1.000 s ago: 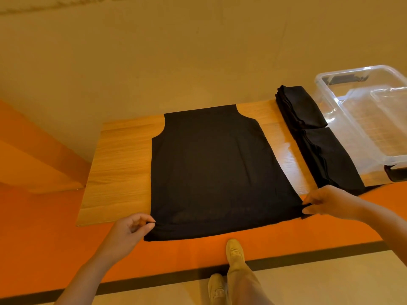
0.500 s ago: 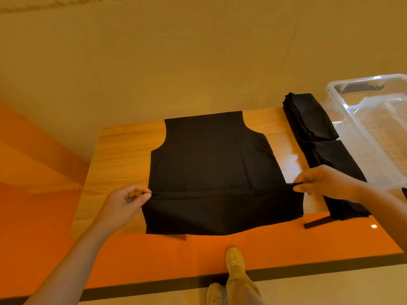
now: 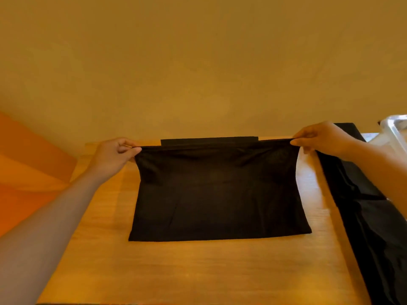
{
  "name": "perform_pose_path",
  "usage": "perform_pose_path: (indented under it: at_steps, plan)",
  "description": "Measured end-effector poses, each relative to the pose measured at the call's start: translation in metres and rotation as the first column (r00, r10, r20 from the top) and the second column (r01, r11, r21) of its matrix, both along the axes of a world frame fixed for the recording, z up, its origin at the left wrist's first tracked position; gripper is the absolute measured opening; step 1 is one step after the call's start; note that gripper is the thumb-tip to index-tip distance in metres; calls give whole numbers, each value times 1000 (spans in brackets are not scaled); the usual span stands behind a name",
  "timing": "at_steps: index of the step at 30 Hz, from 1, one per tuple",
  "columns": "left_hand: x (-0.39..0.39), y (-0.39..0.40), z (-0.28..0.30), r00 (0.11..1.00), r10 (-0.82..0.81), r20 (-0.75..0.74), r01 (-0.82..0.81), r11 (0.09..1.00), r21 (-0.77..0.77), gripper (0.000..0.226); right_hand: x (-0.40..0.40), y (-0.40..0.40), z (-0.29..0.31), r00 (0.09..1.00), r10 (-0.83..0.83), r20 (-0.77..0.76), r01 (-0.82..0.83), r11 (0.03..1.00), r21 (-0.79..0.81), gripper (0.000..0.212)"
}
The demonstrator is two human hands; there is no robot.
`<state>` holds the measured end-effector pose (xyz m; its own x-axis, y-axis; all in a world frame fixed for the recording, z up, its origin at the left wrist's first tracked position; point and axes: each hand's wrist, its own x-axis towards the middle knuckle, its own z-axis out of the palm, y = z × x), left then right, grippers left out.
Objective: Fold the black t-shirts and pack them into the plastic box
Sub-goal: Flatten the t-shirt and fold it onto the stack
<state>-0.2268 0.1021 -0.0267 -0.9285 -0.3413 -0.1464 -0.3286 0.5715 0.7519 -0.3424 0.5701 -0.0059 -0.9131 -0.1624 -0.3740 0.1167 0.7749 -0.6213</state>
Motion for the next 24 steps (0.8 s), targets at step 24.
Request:
perform_pose_path:
  at_steps: [24]
  plan:
    - [27, 93, -107, 932, -347, 104, 325, 672, -665, 62, 57, -52, -126, 779, 451, -436, -278, 871, 405, 58]
